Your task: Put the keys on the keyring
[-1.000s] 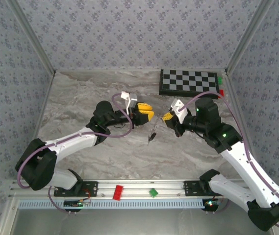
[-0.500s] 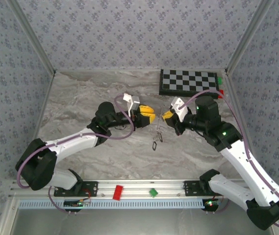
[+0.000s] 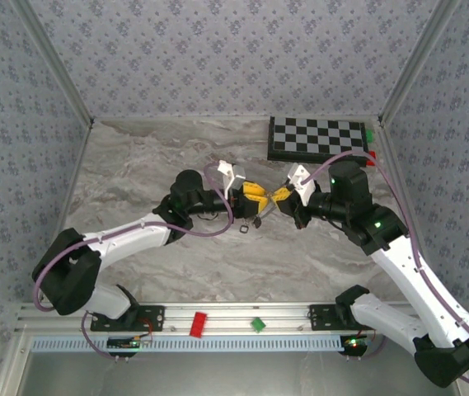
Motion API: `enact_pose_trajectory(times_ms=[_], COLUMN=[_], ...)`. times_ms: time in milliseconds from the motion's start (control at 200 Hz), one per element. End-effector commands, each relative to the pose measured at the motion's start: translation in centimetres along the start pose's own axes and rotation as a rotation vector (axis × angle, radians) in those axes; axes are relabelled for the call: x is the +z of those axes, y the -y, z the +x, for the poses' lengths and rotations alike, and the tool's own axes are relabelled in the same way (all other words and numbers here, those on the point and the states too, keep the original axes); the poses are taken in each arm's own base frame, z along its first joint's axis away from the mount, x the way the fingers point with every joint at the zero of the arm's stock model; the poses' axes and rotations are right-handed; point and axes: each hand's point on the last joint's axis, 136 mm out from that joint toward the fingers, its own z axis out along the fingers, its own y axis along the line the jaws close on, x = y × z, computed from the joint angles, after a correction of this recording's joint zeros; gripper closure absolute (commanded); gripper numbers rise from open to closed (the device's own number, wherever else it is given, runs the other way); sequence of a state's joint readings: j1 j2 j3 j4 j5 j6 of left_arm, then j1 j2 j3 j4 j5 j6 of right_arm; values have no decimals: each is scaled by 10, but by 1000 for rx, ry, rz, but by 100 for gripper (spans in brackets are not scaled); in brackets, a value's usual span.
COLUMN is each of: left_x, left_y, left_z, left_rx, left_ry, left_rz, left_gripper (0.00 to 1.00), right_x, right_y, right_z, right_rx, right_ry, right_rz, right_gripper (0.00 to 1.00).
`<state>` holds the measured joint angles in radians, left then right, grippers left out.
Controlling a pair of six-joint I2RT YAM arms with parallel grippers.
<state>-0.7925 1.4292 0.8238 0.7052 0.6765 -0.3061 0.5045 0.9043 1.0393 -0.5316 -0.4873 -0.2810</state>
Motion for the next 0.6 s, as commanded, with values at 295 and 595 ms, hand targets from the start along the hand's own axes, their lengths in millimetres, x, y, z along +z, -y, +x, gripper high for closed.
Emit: enact_pose_trajectory(times_ms=[295,595], left_x=[6,10], left_y=[9,12], left_z=[-19,-19], left_rx=[60,73], left_ry=[29,26], left_rz=[30,38], left_gripper=[64,67], right_x=[-10,-11], right_y=[-8,-12], right_z=[-20,-21], right_rx=[-23,-19], right_ry=[54,57], right_rz=[-41,-61], right_gripper=[100,100])
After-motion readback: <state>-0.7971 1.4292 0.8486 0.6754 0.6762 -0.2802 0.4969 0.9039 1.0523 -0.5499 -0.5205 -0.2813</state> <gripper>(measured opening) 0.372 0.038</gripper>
